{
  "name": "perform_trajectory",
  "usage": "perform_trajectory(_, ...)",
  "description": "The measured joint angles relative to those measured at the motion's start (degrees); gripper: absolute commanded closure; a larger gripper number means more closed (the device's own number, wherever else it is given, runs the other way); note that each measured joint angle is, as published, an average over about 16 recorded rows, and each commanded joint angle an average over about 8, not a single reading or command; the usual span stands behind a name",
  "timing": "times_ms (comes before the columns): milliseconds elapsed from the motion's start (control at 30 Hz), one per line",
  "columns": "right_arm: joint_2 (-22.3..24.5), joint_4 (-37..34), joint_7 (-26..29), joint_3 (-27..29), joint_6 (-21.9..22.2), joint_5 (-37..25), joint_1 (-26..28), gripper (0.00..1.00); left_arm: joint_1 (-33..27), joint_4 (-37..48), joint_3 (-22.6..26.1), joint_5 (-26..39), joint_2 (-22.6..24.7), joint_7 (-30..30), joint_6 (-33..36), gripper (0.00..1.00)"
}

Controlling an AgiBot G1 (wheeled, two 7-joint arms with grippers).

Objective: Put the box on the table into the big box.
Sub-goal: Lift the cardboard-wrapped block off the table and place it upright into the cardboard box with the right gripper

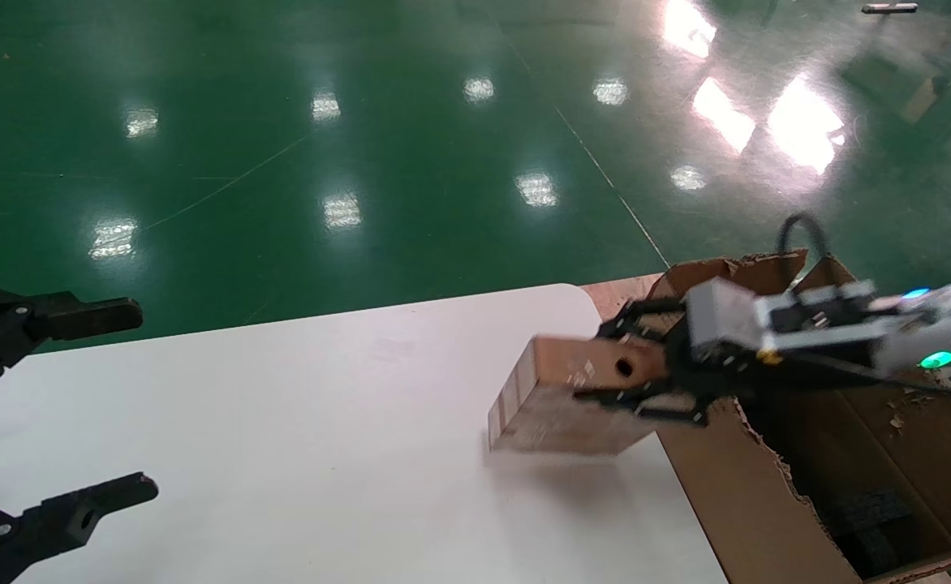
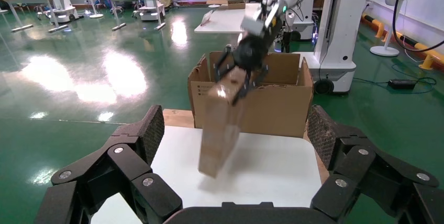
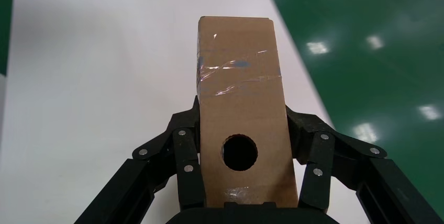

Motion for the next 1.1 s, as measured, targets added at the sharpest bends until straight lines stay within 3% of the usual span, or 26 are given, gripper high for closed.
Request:
perform_trajectory(367, 7.8, -3.1, 11.3, 2.2, 0.9, 1.7, 12.9, 1.00, 0.0, 0.0, 0.0, 0.0, 0.0, 0.0, 0.0, 0.00)
perform_trajectory(633, 11.5, -9.6, 15.2, 2.1, 2.6, -3.0, 20.9, 1.00, 0.0, 0.0, 0.0, 0.0, 0.0, 0.0, 0.0, 0.00)
perform_trajectory(867, 13.6, -15.9, 16.5, -0.1, 4.3, -9.5, 23.2, 1.00, 0.0, 0.0, 0.0, 0.0, 0.0, 0.0, 0.0, 0.00)
perform_trajectory(1100, 13.6, -23.6, 17.9, -2.1, 5.9, -13.0, 21.1, 1.00, 0.0, 0.0, 0.0, 0.0, 0.0, 0.0, 0.0, 0.00)
